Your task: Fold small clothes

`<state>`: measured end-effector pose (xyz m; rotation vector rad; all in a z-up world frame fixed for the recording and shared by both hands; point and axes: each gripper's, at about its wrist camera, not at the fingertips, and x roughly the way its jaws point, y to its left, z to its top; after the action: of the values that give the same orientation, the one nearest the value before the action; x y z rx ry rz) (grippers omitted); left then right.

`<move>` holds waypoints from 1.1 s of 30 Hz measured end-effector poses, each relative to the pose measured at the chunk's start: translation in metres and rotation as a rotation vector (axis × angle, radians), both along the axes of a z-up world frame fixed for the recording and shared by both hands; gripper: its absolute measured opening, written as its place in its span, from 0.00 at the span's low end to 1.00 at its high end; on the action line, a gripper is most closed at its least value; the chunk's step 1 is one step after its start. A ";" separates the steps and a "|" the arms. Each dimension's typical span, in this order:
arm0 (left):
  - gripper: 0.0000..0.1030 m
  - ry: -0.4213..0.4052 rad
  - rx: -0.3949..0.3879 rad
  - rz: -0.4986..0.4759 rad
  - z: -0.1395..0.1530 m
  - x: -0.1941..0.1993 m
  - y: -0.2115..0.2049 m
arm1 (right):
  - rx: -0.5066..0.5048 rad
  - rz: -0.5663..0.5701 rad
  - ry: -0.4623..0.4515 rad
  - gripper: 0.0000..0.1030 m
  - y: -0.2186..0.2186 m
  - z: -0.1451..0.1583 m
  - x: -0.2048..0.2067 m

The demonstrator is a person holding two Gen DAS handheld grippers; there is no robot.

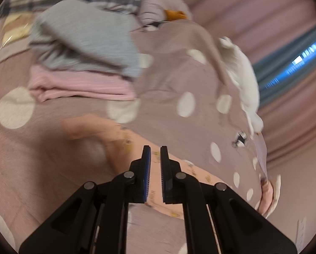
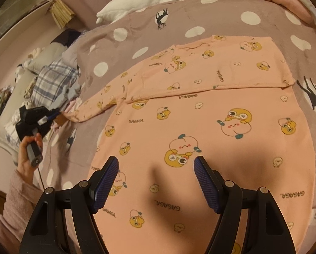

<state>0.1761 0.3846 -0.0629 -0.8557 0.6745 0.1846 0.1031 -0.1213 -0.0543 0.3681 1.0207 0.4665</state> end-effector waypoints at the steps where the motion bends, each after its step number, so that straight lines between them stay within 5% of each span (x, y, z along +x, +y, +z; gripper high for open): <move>1: 0.05 -0.010 0.014 -0.020 0.006 0.001 -0.008 | 0.003 -0.003 0.000 0.71 -0.002 0.000 0.000; 14: 0.06 -0.089 0.172 -0.341 0.057 0.037 -0.166 | 0.021 -0.052 -0.010 0.71 -0.033 0.002 -0.007; 26: 0.06 0.032 0.304 -0.591 0.013 0.065 -0.307 | 0.049 -0.140 0.024 0.71 -0.072 -0.012 -0.014; 28: 0.13 0.060 0.299 -0.638 0.000 0.066 -0.325 | 0.050 -0.152 0.022 0.71 -0.077 -0.013 -0.016; 32: 0.58 0.110 0.272 -0.707 -0.022 0.065 -0.351 | 0.048 -0.172 0.023 0.71 -0.087 -0.014 -0.019; 33: 0.61 0.107 0.270 -0.720 -0.023 0.063 -0.355 | 0.048 -0.176 0.022 0.71 -0.089 -0.014 -0.019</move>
<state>0.2388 0.0300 -0.0862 -0.3094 0.9922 -0.3241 0.0839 -0.2104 -0.0680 0.5024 0.9902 0.3288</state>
